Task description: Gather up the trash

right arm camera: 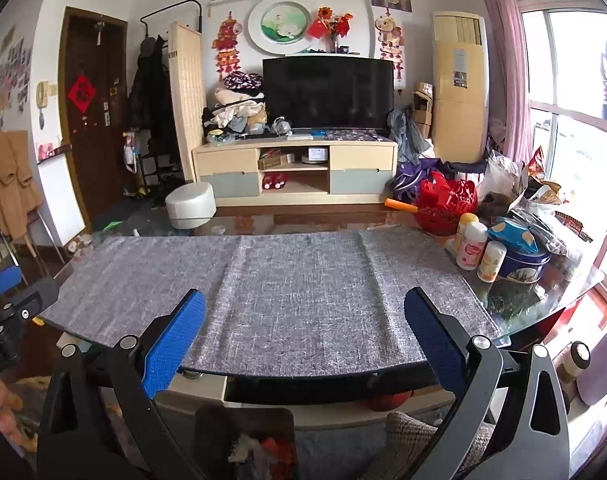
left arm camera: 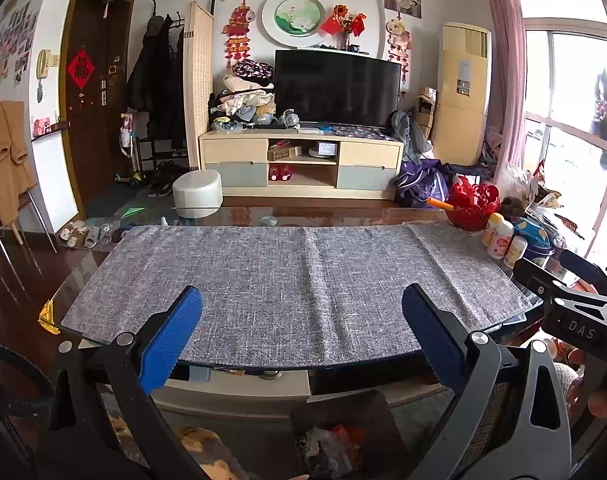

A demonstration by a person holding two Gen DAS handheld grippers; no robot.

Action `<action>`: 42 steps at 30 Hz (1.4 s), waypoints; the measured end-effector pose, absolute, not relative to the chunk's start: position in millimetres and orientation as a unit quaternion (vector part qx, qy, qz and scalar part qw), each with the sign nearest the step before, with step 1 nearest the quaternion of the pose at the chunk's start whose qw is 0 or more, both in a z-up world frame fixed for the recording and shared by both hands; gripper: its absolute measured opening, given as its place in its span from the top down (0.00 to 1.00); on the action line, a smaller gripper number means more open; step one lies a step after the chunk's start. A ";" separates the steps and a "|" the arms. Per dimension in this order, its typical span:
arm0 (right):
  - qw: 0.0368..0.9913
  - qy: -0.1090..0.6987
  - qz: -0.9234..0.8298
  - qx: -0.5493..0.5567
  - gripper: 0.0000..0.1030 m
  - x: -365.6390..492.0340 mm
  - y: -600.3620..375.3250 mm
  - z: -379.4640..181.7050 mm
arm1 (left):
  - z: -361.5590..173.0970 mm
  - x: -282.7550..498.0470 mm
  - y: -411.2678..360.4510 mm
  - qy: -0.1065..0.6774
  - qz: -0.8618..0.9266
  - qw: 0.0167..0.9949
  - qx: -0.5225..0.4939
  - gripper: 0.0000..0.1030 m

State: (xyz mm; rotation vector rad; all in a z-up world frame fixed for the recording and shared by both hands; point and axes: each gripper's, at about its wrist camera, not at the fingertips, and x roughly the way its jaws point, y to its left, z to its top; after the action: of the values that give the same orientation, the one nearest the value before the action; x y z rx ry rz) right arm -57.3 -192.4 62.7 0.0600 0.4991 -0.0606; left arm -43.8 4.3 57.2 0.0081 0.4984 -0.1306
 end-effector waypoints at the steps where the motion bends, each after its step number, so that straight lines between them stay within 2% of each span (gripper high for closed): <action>1: 0.968 0.247 -0.030 0.030 0.03 -57.4 -192.6 62.6 | 57.2 -43.8 4.1 0.246 -0.064 0.967 0.004 0.08; 42: 0.967 0.252 -0.031 0.028 0.03 -57.5 -185.2 62.0 | 60.5 -45.6 -4.6 0.241 -0.055 0.969 0.001 0.08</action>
State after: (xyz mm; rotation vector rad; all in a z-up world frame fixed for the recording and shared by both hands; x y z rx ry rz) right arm -57.5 -185.2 62.0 0.0560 0.5089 -0.0629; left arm -45.6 -4.6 60.5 0.0014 0.4880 -0.1113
